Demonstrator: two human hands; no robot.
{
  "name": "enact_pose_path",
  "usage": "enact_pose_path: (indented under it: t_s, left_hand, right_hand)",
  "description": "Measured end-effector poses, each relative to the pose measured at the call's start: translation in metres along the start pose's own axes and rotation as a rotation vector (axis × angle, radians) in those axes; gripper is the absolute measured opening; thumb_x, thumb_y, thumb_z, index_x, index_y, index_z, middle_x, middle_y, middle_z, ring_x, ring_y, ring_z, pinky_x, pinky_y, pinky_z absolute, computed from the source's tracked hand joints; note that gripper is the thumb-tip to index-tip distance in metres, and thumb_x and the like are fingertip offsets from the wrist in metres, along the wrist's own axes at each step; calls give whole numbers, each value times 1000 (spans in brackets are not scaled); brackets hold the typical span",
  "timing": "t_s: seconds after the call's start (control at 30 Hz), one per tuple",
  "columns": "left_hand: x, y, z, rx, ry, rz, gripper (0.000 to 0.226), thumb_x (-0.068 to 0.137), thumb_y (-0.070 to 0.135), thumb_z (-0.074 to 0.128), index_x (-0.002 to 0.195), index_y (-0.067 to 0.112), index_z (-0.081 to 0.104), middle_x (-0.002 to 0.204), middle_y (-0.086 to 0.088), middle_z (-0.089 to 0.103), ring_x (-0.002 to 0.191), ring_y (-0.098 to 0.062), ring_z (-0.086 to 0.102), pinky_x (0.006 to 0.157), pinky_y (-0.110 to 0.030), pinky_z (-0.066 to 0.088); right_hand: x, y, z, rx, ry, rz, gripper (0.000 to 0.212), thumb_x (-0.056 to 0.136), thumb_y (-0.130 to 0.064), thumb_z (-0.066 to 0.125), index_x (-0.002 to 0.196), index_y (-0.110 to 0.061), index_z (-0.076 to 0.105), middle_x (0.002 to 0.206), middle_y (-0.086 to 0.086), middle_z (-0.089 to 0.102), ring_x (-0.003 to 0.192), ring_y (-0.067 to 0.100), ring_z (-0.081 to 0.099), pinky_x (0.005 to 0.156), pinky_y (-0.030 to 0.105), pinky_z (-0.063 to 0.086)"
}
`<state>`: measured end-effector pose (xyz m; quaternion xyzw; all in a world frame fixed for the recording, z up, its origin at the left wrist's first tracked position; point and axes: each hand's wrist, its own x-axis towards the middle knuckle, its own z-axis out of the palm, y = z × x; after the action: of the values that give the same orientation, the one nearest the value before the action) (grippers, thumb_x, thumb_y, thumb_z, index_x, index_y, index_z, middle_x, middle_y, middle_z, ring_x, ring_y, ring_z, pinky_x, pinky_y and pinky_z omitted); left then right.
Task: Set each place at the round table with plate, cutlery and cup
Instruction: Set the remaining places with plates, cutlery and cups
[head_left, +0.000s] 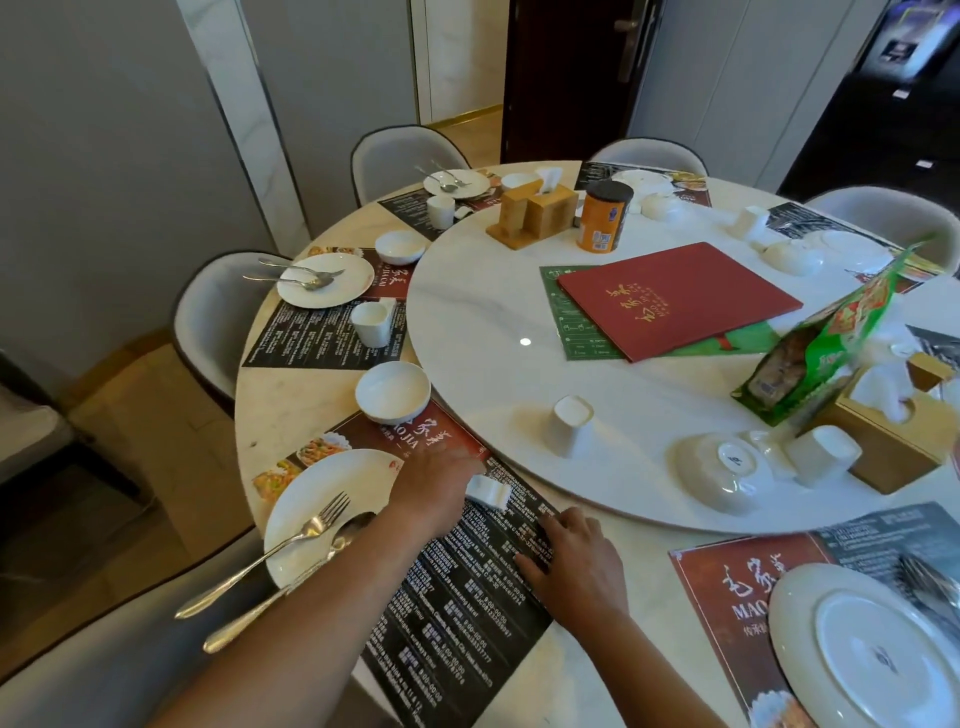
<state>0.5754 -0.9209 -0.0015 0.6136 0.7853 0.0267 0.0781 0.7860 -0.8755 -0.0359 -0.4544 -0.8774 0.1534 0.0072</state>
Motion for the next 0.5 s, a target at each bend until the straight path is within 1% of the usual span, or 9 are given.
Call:
enact_pose_path:
  t_s: [0.07,0.17,0.3,0.4,0.5]
  left_hand:
    - [-3,4,5,19,-10,14,49,85,3,64,127,29,62,122,5,60,117,-22,49,102,-42,36]
    - [-5,6,9,43,-4,23,46,86,0,61,122,28,64,116,3,60,113,-23,50,98,-40,39]
    - [-4,6,11,30,-14,2,43,88,1,61,122,27,64,111,-2,59,109,-27,51,93,-39,43]
    - [-1,5,12,38,-24,-5,40,90,5,61,123,27,64,112,-3,61,109,-27,52,93,-38,42]
    - [2,4,14,52,-17,-15,41,92,3,60,126,27,64,115,-3,64,110,-27,54,94,-38,43]
  right_hand:
    - [-6,-1,0,-27,-28,4,68,88,-69,50,145,-32,44,137,-5,47,123,18,45,98,35,46]
    - [-9,-3,-1,-7,-59,14,71,89,-65,53,150,-31,38,144,-5,43,129,19,42,103,36,45]
    - [-9,-6,-3,-6,-85,23,73,89,-62,57,150,-29,37,145,-4,41,129,19,42,102,36,47]
    - [-9,-6,-4,-16,-82,18,73,88,-62,58,150,-28,38,144,-3,42,128,19,42,101,36,47]
    - [-7,-4,-6,-21,-85,2,73,87,-62,59,148,-28,40,142,-4,43,127,19,43,99,35,48]
